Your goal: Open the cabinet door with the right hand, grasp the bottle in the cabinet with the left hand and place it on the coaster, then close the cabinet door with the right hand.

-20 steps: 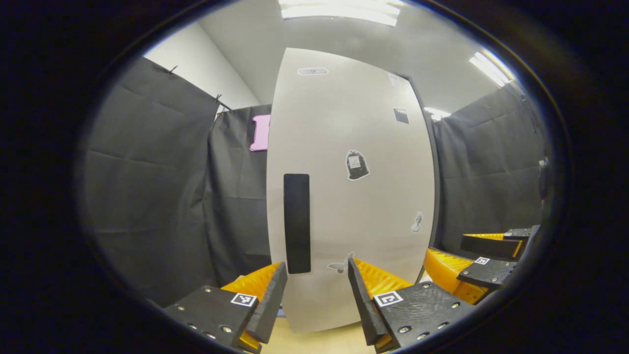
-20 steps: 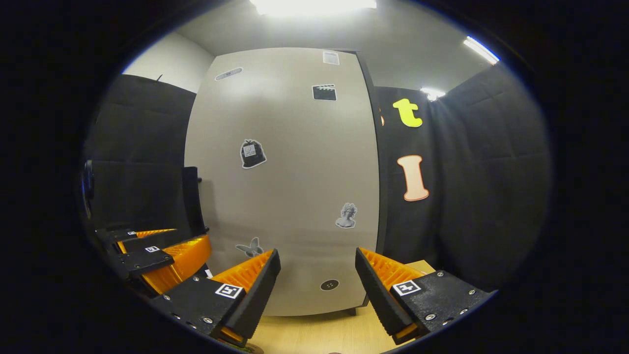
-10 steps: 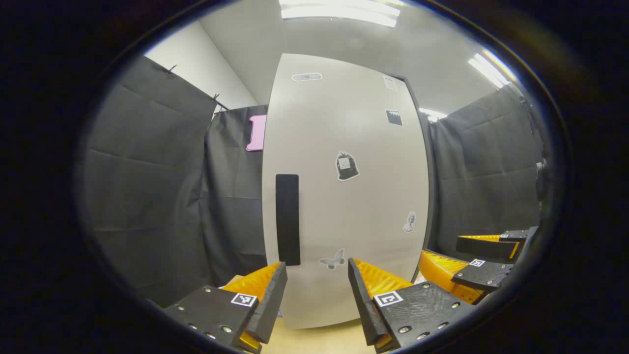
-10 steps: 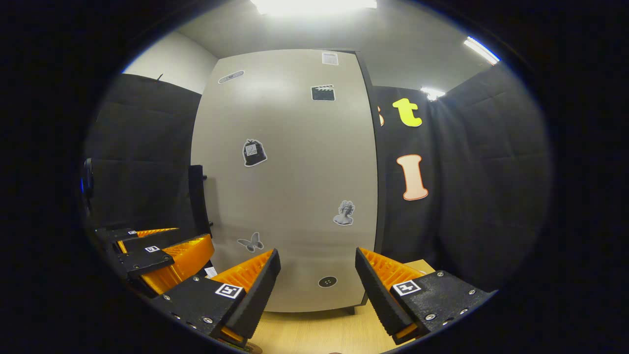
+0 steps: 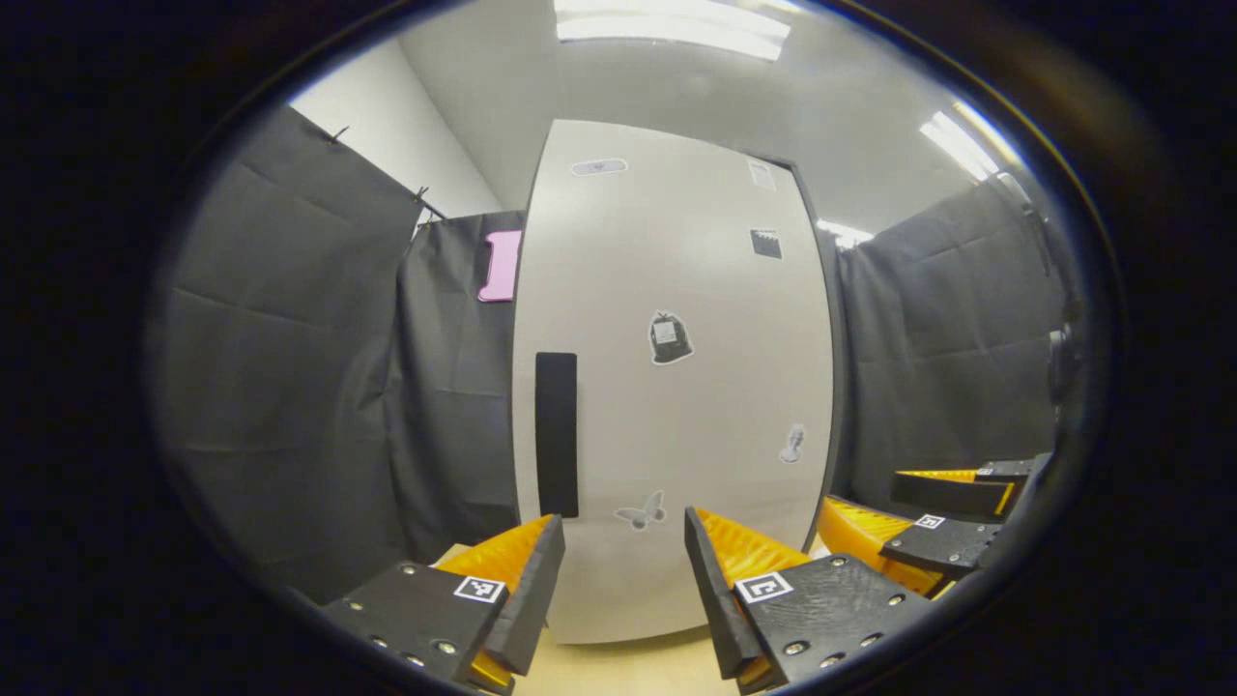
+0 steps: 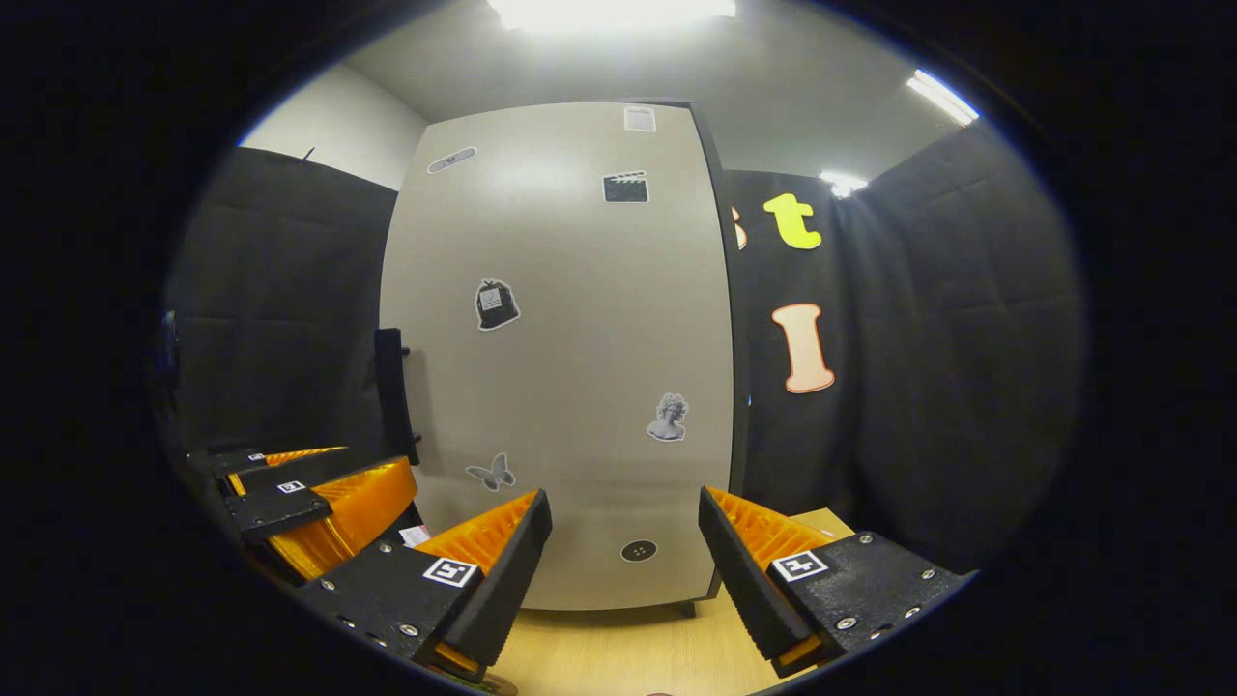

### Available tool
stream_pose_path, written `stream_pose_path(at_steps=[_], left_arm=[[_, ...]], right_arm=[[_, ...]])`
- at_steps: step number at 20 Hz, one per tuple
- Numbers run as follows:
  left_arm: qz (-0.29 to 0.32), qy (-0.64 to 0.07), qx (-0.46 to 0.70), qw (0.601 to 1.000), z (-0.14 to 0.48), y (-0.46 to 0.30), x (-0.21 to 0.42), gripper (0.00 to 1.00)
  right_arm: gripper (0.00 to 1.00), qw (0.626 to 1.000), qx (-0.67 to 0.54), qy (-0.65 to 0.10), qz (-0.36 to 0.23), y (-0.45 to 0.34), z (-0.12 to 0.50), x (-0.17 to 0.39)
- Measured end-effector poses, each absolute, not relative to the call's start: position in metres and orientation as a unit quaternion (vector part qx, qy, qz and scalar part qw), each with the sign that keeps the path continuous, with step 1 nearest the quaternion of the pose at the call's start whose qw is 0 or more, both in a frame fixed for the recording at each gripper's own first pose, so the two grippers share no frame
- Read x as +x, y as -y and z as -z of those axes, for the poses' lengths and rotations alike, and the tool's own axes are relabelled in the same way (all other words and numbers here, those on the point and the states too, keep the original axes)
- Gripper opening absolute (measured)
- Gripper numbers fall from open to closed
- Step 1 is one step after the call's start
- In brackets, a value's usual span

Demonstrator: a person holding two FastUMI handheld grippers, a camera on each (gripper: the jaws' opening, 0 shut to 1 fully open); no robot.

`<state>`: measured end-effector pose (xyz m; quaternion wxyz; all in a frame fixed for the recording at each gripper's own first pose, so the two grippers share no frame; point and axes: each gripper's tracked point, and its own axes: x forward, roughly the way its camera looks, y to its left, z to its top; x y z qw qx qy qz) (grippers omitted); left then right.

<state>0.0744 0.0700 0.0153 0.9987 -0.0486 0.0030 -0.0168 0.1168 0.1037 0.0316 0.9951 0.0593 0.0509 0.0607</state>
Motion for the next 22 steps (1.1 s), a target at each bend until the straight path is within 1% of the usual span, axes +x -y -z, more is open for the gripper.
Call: stream_pose_path(at_steps=[1,2,3,4,5,6,7,8,9,10,11,12,13,14,15,16,19,20,21,22], left_arm=[[0.016,-0.005,-0.049,0.999,-0.015,-0.071,0.072,0.71],[0.015,-0.005,-0.049,0.999,-0.015,-0.072,0.071,0.71],[0.015,-0.005,-0.051,0.999,-0.015,-0.072,0.070,0.72],[0.013,-0.007,-0.052,0.999,-0.015,-0.073,0.068,0.72],[0.012,-0.008,-0.052,0.999,-0.014,-0.074,0.066,0.72],[0.011,-0.008,-0.054,0.998,-0.013,-0.075,0.065,0.71],[0.011,-0.009,-0.055,0.998,-0.013,-0.075,0.063,0.71],[0.009,-0.010,-0.054,0.998,-0.013,-0.076,0.061,0.72],[0.010,-0.010,-0.055,0.998,-0.013,-0.076,0.060,0.71],[0.011,-0.008,-0.057,0.998,-0.015,-0.076,0.060,0.72],[0.010,-0.006,-0.057,0.998,-0.015,-0.076,0.057,0.72],[0.011,-0.004,-0.056,0.998,-0.018,-0.076,0.056,0.72],[0.011,-0.002,-0.054,0.998,-0.019,-0.075,0.054,0.72],[0.011,0.001,-0.052,0.999,-0.021,-0.076,0.053,0.72],[0.011,0.004,-0.052,0.999,-0.024,-0.075,0.053,0.72],[0.011,0.006,-0.051,0.999,-0.025,-0.075,0.051,0.72],[0.014,0.009,-0.052,0.999,-0.027,-0.072,0.047,0.72],[0.015,0.009,-0.052,0.999,-0.027,-0.071,0.046,0.72],[0.017,0.009,-0.052,0.998,-0.028,-0.070,0.046,0.72],[0.018,0.008,-0.052,0.998,-0.027,-0.068,0.045,0.72]], right_arm=[[0.95,0.995,0.059,-0.052,-0.059,-0.103,-0.031,0.116],[0.90,0.995,0.060,-0.053,-0.055,-0.102,-0.030,0.116],[0.95,0.995,0.061,-0.052,-0.053,-0.101,-0.031,0.116],[0.90,0.995,0.062,-0.051,-0.054,-0.102,-0.032,0.116],[0.95,0.995,0.061,-0.051,-0.051,-0.101,-0.032,0.116],[0.90,0.996,0.061,-0.051,-0.051,-0.101,-0.032,0.116],[0.95,0.996,0.061,-0.051,-0.051,-0.102,-0.032,0.114],[0.95,0.996,0.060,-0.051,-0.051,-0.103,-0.032,0.113],[0.95,0.996,0.060,-0.051,-0.052,-0.104,-0.031,0.113],[0.90,0.996,0.060,-0.050,-0.052,-0.105,-0.031,0.111],[0.90,0.996,0.060,-0.049,-0.053,-0.106,-0.032,0.112],[0.95,0.996,0.060,-0.048,-0.052,-0.106,-0.034,0.112],[0.95,0.996,0.061,-0.046,-0.051,-0.104,-0.035,0.110],[0.90,0.996,0.063,-0.044,-0.049,-0.104,-0.036,0.109],[0.90,0.996,0.063,-0.043,-0.047,-0.103,-0.036,0.109],[0.95,0.996,0.063,-0.045,-0.048,-0.102,-0.035,0.109],[0.95,0.996,0.069,-0.047,-0.043,-0.101,-0.034,0.106],[0.90,0.996,0.069,-0.045,-0.041,-0.100,-0.035,0.105],[0.95,0.996,0.067,-0.042,-0.042,-0.099,-0.036,0.104],[0.95,0.996,0.066,-0.041,-0.042,-0.099,-0.037,0.105]])
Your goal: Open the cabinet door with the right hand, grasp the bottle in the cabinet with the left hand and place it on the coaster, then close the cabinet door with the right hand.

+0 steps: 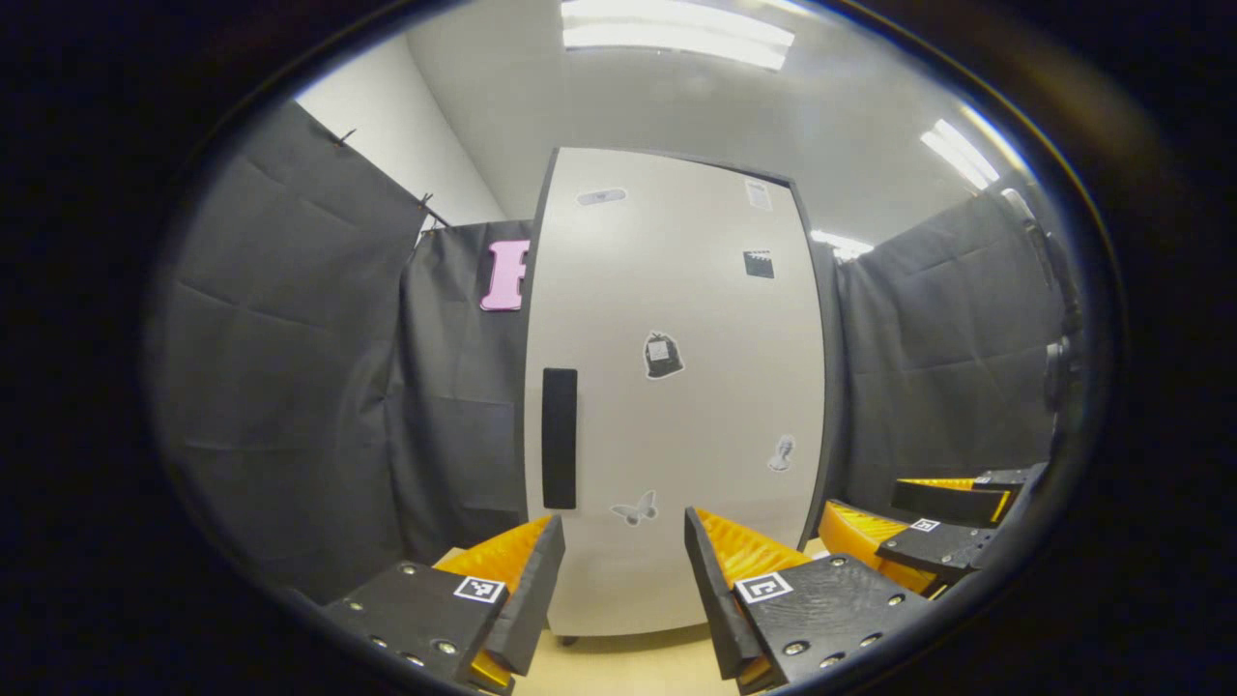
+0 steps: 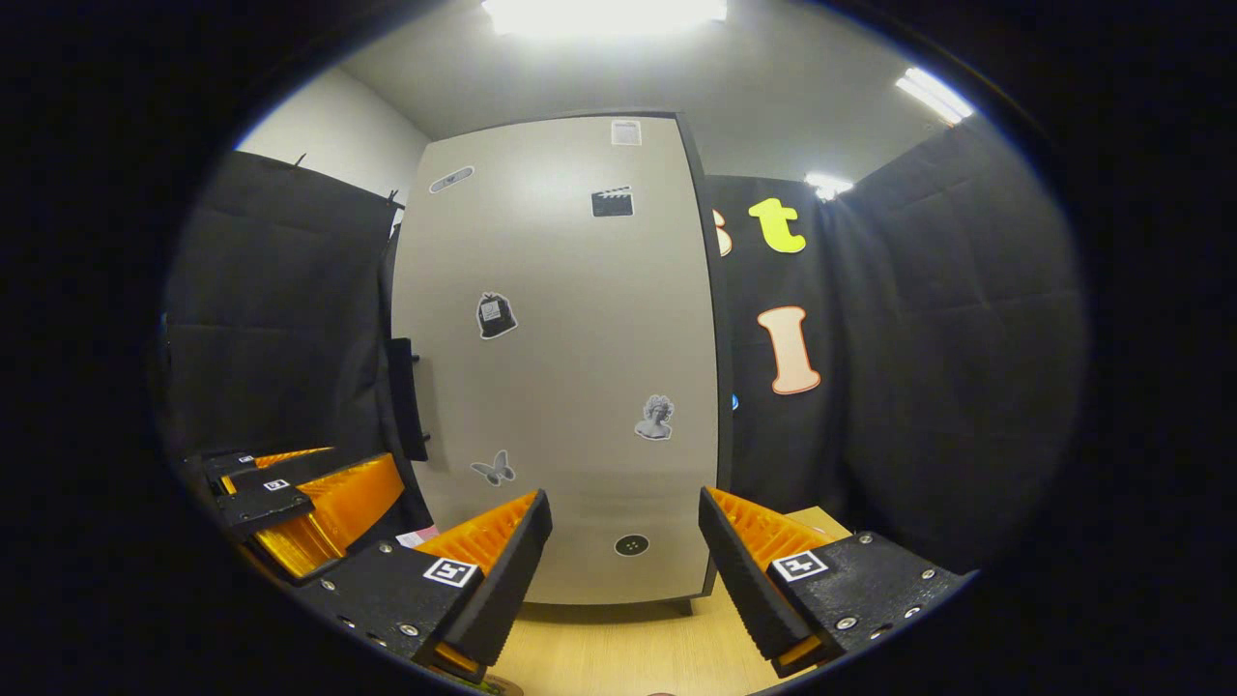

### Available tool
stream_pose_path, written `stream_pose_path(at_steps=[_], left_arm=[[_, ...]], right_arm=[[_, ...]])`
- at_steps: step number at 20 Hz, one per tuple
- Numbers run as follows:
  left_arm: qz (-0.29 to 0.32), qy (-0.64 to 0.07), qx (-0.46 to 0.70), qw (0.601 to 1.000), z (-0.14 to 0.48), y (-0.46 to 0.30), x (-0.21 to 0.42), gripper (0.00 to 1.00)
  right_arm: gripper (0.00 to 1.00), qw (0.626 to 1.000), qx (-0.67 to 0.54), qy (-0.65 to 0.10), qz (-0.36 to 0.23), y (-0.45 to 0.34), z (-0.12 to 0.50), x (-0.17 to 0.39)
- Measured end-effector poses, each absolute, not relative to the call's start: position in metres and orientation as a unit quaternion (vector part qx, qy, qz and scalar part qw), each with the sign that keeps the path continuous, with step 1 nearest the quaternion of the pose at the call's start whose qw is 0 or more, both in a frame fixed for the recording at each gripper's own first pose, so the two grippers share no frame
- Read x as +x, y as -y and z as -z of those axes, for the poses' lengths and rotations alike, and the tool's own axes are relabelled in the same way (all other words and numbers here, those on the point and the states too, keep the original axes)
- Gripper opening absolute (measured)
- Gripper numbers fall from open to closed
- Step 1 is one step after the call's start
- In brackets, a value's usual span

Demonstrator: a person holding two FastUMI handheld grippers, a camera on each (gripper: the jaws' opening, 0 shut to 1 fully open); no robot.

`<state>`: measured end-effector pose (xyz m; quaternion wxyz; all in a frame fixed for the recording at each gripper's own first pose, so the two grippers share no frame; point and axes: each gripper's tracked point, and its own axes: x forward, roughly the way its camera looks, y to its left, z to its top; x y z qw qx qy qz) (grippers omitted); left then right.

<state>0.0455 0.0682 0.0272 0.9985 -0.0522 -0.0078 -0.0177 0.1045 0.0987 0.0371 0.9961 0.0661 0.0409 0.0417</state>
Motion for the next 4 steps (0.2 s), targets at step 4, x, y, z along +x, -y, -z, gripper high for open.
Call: stream_pose_path(at_steps=[4], left_arm=[[0.023,0.006,-0.053,0.998,-0.0279,-0.0635,0.0387,0.72]], right_arm=[[0.95,0.996,0.068,-0.041,-0.045,-0.0988,-0.0361,0.1027]])
